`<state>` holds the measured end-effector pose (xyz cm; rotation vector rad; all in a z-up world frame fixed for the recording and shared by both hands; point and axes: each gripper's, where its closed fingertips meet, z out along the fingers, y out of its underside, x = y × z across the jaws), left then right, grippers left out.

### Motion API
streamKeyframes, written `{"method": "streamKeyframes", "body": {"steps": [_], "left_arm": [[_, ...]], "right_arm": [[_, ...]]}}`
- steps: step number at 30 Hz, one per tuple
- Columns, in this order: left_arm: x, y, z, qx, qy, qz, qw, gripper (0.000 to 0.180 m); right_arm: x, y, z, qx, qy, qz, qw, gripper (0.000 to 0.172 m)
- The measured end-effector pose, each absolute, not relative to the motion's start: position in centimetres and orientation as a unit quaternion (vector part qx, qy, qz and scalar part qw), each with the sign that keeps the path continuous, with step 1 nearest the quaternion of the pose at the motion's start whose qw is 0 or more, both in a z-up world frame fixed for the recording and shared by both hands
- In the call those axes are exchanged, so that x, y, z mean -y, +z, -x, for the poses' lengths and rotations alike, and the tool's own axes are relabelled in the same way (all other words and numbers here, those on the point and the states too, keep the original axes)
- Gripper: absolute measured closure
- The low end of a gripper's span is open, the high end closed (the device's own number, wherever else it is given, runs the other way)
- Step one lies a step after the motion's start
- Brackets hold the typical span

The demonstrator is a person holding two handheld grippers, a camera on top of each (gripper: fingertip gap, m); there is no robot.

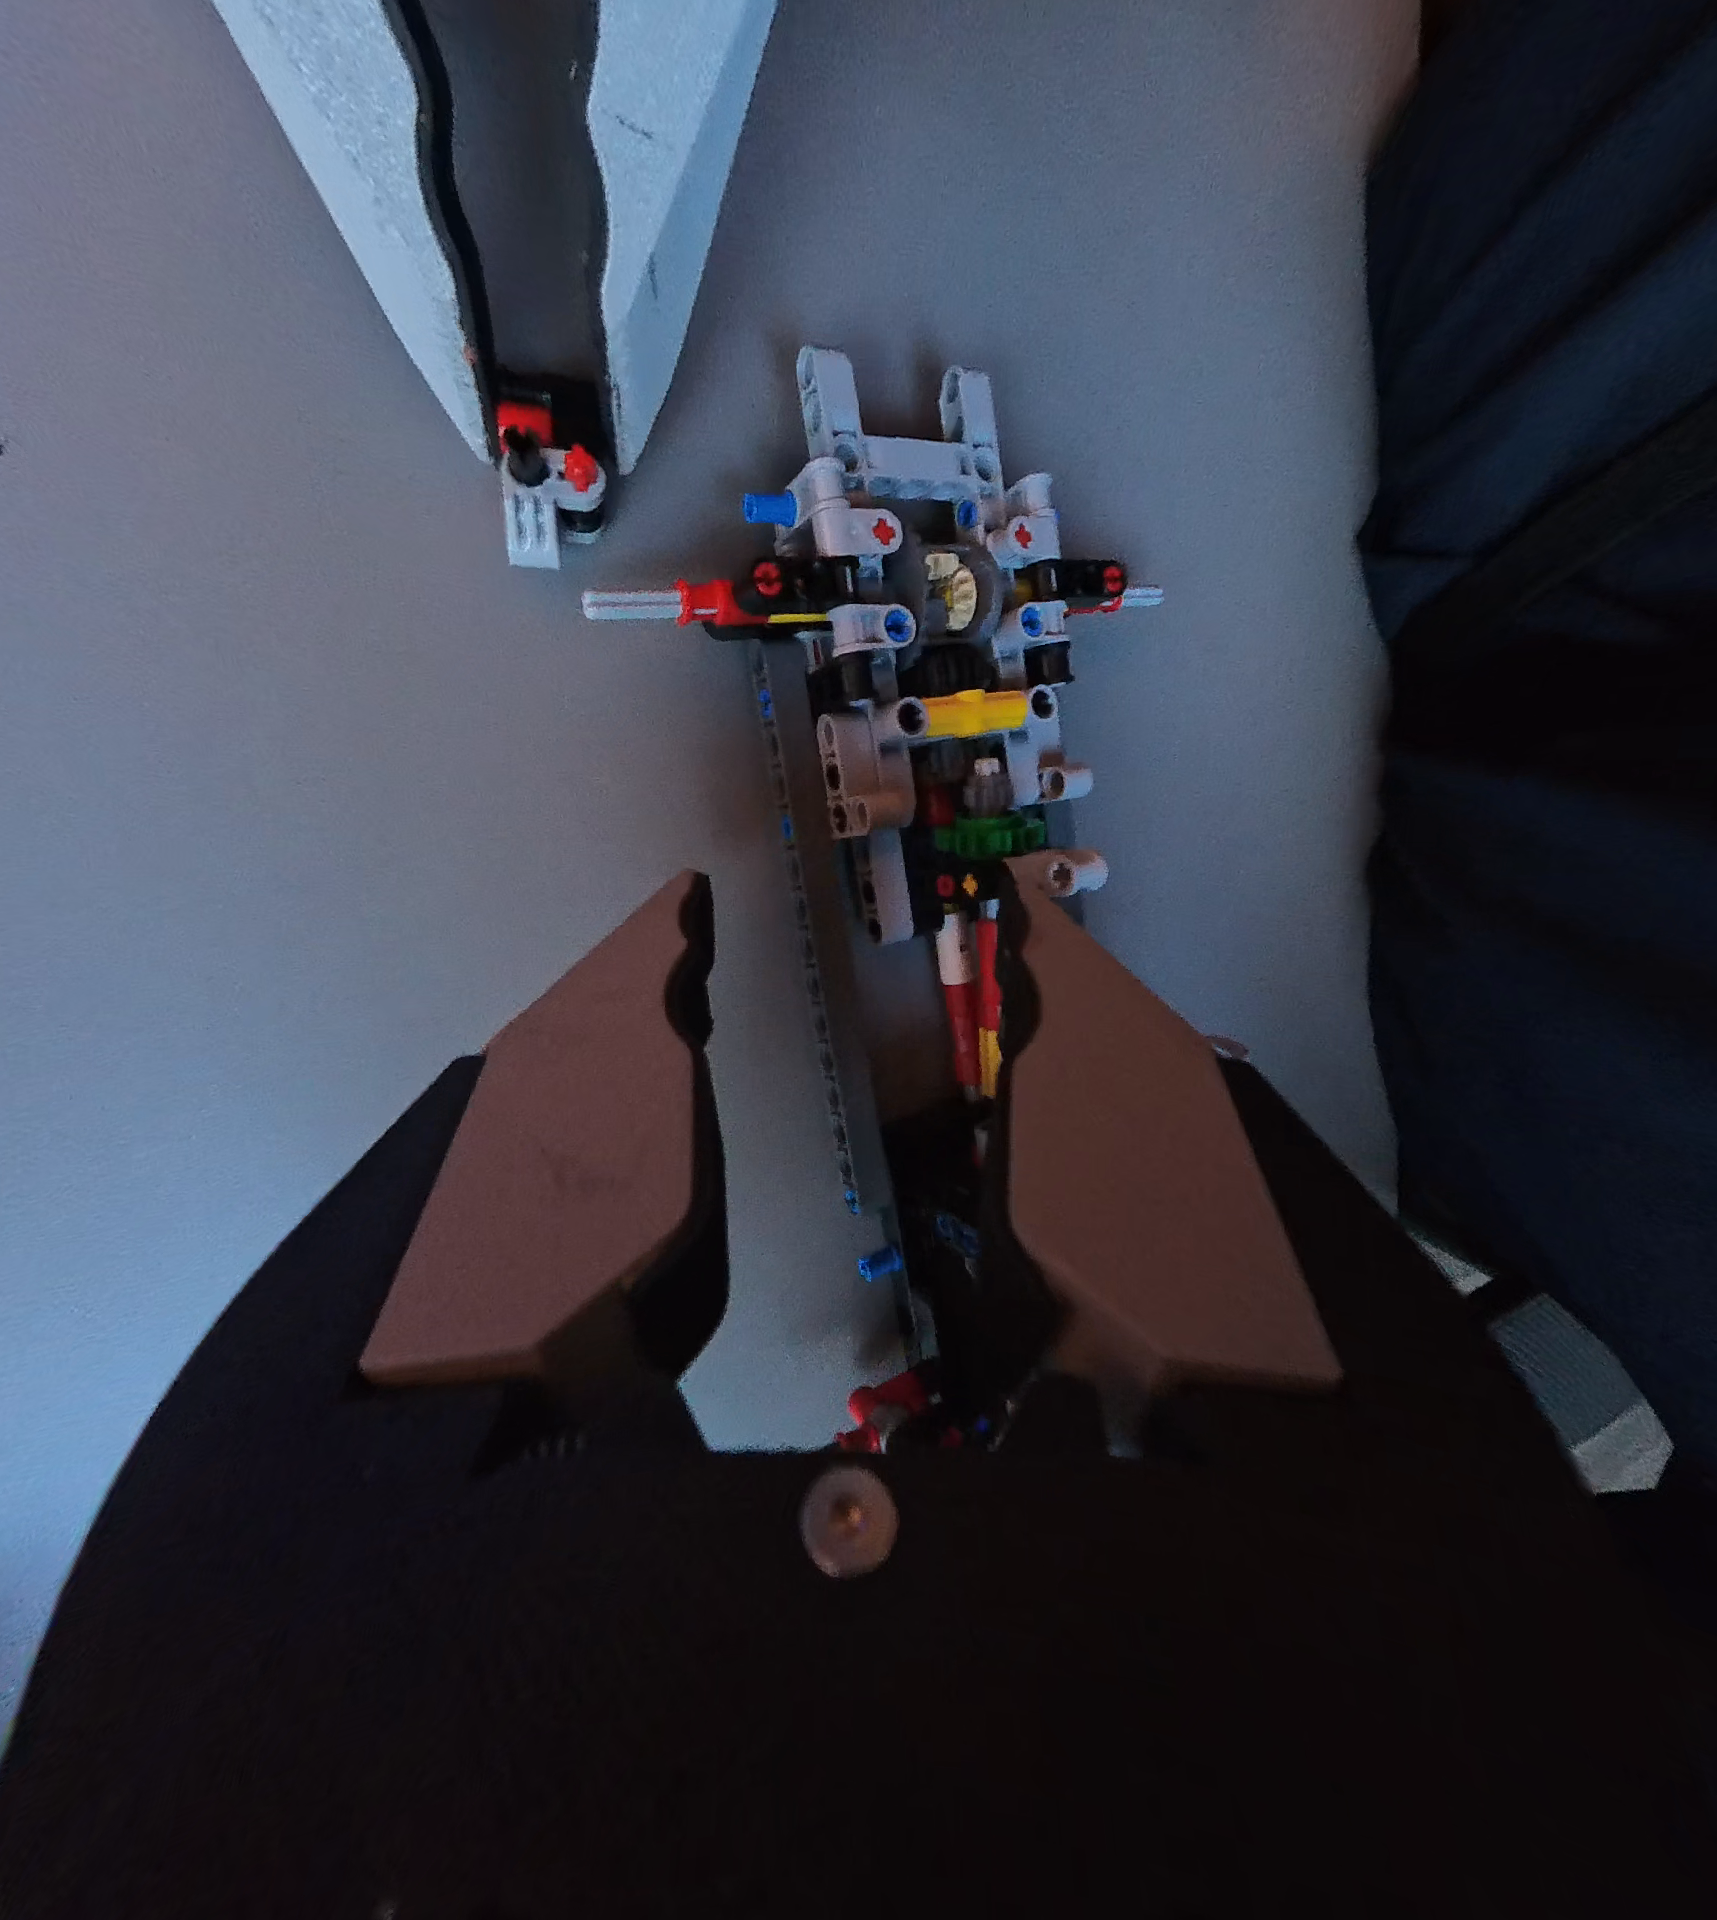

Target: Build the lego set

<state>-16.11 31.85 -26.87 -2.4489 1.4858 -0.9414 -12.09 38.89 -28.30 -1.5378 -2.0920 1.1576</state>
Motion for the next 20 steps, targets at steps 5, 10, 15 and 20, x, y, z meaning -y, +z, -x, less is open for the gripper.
{"method": "streamKeyframes", "body": {"steps": [5,10,15,20], "left_arm": [[-31.9,-27.8,18.0,-0.501,-0.260,0.823,0.062,0.129],[-31.8,-27.9,17.5,-0.492,-0.284,0.821,0.057,0.137],[-31.9,-28.0,17.3,-0.500,-0.272,0.820,0.063,0.140],[-32.1,-28.2,17.3,-0.510,-0.258,0.817,0.072,0.147]], "right_arm": [[-38.3,-28.4,11.3,0.732,0.401,0.531,0.147,0.159],[-38.1,-28.5,11.1,0.733,0.401,0.531,0.139,0.159],[-38.1,-28.4,11.0,0.731,0.407,0.531,0.135,0.158],[-38.1,-28.5,10.7,0.732,0.404,0.532,0.135,0.159]]}}
